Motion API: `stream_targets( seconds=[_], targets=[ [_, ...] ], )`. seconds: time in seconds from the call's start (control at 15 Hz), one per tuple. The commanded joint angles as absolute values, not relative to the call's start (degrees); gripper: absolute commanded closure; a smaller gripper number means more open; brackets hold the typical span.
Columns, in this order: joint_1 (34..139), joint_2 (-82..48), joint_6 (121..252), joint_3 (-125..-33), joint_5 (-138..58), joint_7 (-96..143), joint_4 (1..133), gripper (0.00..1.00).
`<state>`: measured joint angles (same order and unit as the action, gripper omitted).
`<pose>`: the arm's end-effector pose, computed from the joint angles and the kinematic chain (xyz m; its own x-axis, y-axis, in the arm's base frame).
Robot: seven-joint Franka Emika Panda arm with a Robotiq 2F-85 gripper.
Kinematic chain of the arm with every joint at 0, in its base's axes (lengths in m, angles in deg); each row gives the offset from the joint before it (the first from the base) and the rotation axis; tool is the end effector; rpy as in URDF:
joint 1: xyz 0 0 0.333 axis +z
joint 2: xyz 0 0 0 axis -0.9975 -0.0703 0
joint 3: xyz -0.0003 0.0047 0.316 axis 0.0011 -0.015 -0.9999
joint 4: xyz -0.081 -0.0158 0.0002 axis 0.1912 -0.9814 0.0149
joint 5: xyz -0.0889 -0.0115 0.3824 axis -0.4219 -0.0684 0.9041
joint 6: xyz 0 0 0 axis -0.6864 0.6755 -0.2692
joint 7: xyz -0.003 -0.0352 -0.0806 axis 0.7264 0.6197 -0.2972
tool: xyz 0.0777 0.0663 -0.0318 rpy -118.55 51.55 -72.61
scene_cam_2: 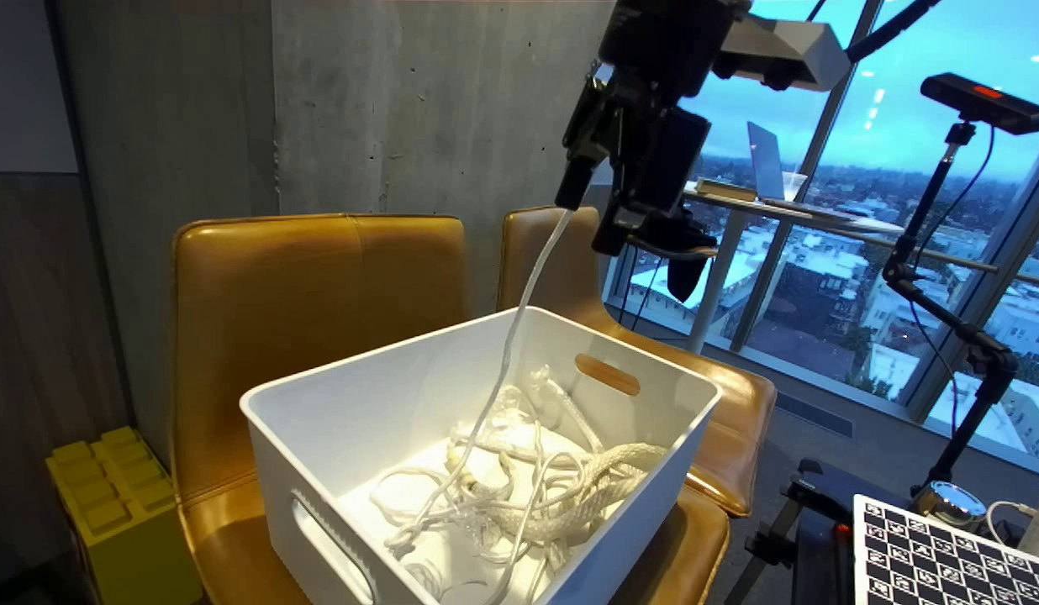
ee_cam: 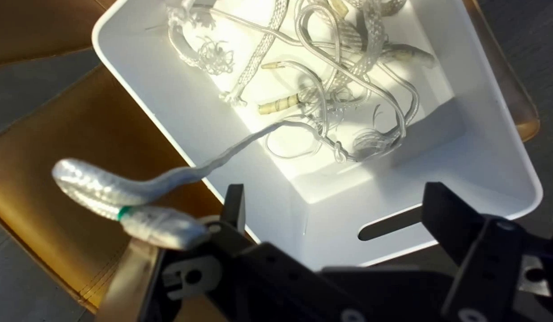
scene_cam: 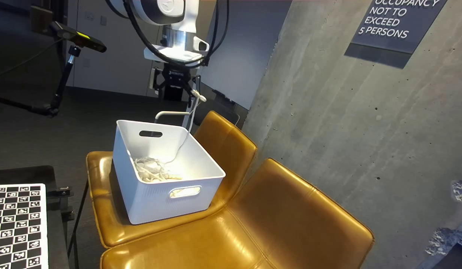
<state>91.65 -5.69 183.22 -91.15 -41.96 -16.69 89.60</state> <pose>0.5743 0.1378 0.4350 0.6049 0.7862 0.1268 0.7684 -0.6180 0.1661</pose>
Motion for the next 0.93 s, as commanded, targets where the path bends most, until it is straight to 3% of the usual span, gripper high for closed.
stream_targets(
  seconds=[0.0, 0.87],
  targets=[
    [91.33, -3.1, 184.14, -91.15, -37.85, -19.31, 92.24, 0.0],
    [89.53, -6.76, 181.18, -90.33, -19.31, -32.92, 92.33, 0.0]
  ],
)
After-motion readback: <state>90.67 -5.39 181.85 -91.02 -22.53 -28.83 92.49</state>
